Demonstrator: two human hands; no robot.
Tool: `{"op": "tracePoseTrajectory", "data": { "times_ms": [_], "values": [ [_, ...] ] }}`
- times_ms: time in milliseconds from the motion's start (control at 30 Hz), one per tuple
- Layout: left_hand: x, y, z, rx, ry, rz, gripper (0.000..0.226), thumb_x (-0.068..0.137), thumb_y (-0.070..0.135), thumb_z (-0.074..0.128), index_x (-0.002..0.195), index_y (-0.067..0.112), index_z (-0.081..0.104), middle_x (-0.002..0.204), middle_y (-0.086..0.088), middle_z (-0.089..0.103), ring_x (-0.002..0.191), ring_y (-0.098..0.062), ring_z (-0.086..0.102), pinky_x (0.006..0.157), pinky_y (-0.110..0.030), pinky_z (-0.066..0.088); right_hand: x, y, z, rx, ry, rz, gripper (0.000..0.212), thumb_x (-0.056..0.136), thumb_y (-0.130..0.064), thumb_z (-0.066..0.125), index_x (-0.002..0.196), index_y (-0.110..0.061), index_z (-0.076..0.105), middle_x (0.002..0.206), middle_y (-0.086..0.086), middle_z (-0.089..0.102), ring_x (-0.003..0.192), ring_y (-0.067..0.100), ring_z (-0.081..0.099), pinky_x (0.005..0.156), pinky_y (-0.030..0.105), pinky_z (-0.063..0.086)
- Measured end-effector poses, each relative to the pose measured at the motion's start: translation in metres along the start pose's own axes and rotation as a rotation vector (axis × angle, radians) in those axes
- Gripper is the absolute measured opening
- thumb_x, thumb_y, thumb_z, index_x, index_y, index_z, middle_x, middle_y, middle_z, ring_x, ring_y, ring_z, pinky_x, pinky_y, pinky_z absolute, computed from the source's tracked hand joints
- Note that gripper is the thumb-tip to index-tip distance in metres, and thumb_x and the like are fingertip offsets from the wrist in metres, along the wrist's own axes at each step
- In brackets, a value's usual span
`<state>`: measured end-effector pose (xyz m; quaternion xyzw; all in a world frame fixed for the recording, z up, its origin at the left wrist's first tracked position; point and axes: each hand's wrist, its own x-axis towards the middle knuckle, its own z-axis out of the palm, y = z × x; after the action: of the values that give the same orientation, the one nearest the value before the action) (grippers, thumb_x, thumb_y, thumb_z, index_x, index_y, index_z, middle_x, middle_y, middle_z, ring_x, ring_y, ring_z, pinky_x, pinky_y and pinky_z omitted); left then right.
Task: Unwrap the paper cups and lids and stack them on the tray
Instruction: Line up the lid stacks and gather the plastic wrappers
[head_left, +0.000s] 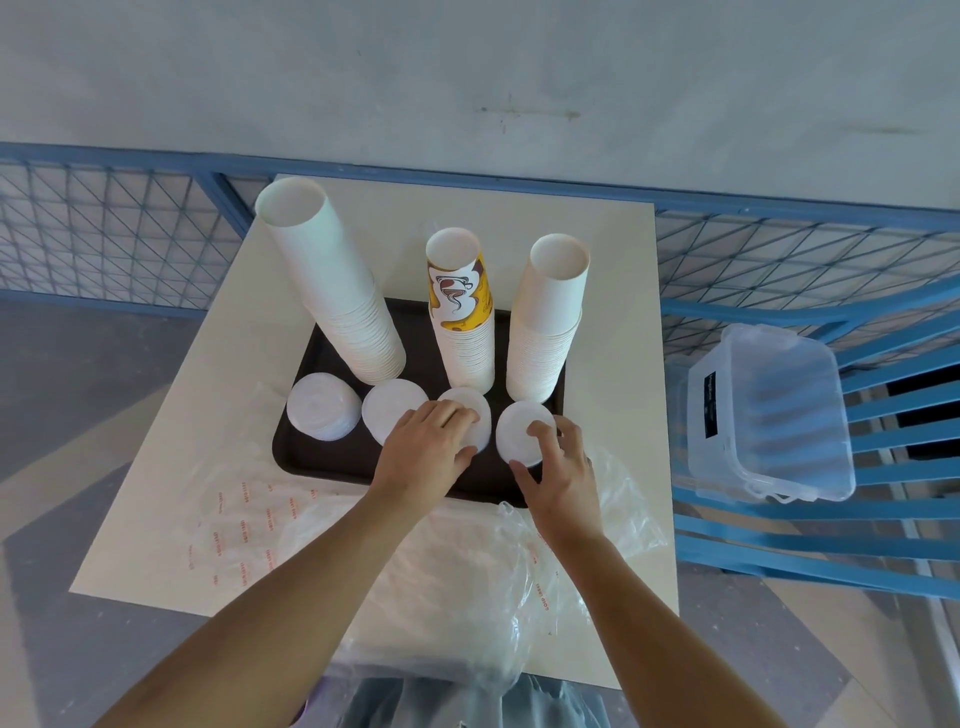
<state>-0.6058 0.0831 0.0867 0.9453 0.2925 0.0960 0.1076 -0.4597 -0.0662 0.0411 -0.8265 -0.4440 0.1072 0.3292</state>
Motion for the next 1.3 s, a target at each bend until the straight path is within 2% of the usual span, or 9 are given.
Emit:
{"op": "tracePoseTrajectory", "data": {
  "times_ms": [167, 300, 467, 633, 733, 900, 1033, 1167, 1300],
  "values": [
    [-0.003, 0.001, 0.0, -0.036, 0.014, -0.002, 0.045, 0.081, 0.024, 0.088, 0.121, 0.015, 0.072, 0.118, -0.004, 0.071, 0.105, -0.024, 0.068, 0.087, -0.037, 0.058, -0.005, 0.0, -0.002, 0.014, -0.017, -0.007, 0.054, 0.084, -0.016, 0.081, 0.128, -0.022, 0.049, 0.15, 0.014, 0.039, 0.113, 0.038, 0.06, 0.086, 0.052, 0.06],
    [-0.007, 0.005, -0.007, -0.104, 0.05, 0.002, 0.042, 0.081, 0.023, 0.088, 0.119, 0.015, 0.073, 0.115, -0.003, 0.071, 0.102, -0.022, 0.068, 0.086, -0.035, 0.058, -0.011, -0.009, -0.015, 0.002, 0.036, -0.028, 0.055, 0.083, -0.012, 0.079, 0.128, -0.019, 0.049, 0.148, 0.016, 0.041, 0.124, 0.037, 0.053, 0.091, 0.053, 0.058],
    [-0.034, 0.012, -0.018, -0.201, 0.15, -0.041, 0.03, 0.087, 0.02, 0.082, 0.115, 0.015, 0.072, 0.111, 0.0, 0.07, 0.099, -0.018, 0.065, 0.087, -0.029, 0.057, -0.03, -0.018, -0.033, 0.004, 0.107, -0.052, 0.042, 0.084, -0.007, 0.073, 0.123, -0.013, 0.056, 0.132, 0.009, 0.05, 0.111, 0.025, 0.052, 0.091, 0.046, 0.053],
    [-0.071, 0.017, -0.022, -0.246, 0.142, -0.135, 0.027, 0.091, 0.024, 0.078, 0.117, 0.019, 0.072, 0.111, 0.006, 0.067, 0.097, -0.011, 0.062, 0.086, -0.024, 0.055, -0.053, -0.025, -0.04, 0.023, 0.144, -0.067, 0.035, 0.083, -0.003, 0.074, 0.115, -0.012, 0.061, 0.118, 0.005, 0.054, 0.102, 0.02, 0.05, 0.084, 0.041, 0.053],
    [-0.091, 0.015, -0.023, -0.255, 0.084, -0.201, 0.03, 0.091, 0.027, 0.078, 0.12, 0.022, 0.071, 0.115, 0.007, 0.066, 0.102, -0.011, 0.063, 0.09, -0.021, 0.054, -0.065, -0.027, -0.037, 0.034, 0.11, -0.057, 0.031, 0.083, -0.002, 0.074, 0.111, -0.011, 0.064, 0.114, 0.004, 0.056, 0.099, 0.02, 0.051, 0.082, 0.04, 0.055],
    [-0.112, 0.008, -0.026, -0.288, 0.003, -0.284, 0.032, 0.092, 0.029, 0.077, 0.123, 0.025, 0.069, 0.122, 0.01, 0.062, 0.11, -0.01, 0.062, 0.098, -0.025, 0.054, -0.079, -0.027, -0.031, 0.064, -0.006, -0.083, 0.026, 0.084, -0.002, 0.072, 0.106, -0.016, 0.066, 0.109, -0.003, 0.057, 0.096, 0.02, 0.054, 0.083, 0.041, 0.055],
    [-0.134, -0.002, -0.023, -0.293, -0.071, -0.331, 0.028, 0.093, 0.036, 0.076, 0.12, 0.028, 0.07, 0.123, 0.011, 0.062, 0.111, -0.008, 0.06, 0.101, -0.019, 0.048, -0.091, -0.03, -0.025, 0.025, -0.048, -0.105, 0.028, 0.082, -0.007, 0.07, 0.108, -0.016, 0.066, 0.109, -0.001, 0.055, 0.094, 0.023, 0.052, 0.082, 0.043, 0.053],
    [-0.155, -0.015, -0.017, -0.212, -0.22, -0.353, 0.038, 0.094, 0.045, 0.071, 0.129, 0.032, 0.067, 0.136, 0.009, 0.059, 0.122, -0.012, 0.057, 0.105, -0.02, 0.043, -0.103, -0.029, -0.018, -0.062, -0.047, -0.008, 0.045, 0.079, -0.014, 0.079, 0.121, -0.014, 0.063, 0.118, 0.007, 0.05, 0.098, 0.028, 0.048, 0.08, 0.045, 0.054],
    [-0.169, -0.023, -0.009, -0.088, -0.48, -0.271, 0.06, 0.095, 0.052, 0.063, 0.151, 0.035, 0.047, 0.16, 0.007, 0.04, 0.141, -0.019, 0.043, 0.116, -0.032, 0.04, -0.107, -0.026, -0.006, -0.11, -0.153, 0.178, 0.074, 0.082, -0.033, 0.08, 0.146, -0.017, 0.046, 0.129, 0.012, 0.046, 0.108, 0.035, 0.048, 0.092, 0.048, 0.051]
  ]
}}
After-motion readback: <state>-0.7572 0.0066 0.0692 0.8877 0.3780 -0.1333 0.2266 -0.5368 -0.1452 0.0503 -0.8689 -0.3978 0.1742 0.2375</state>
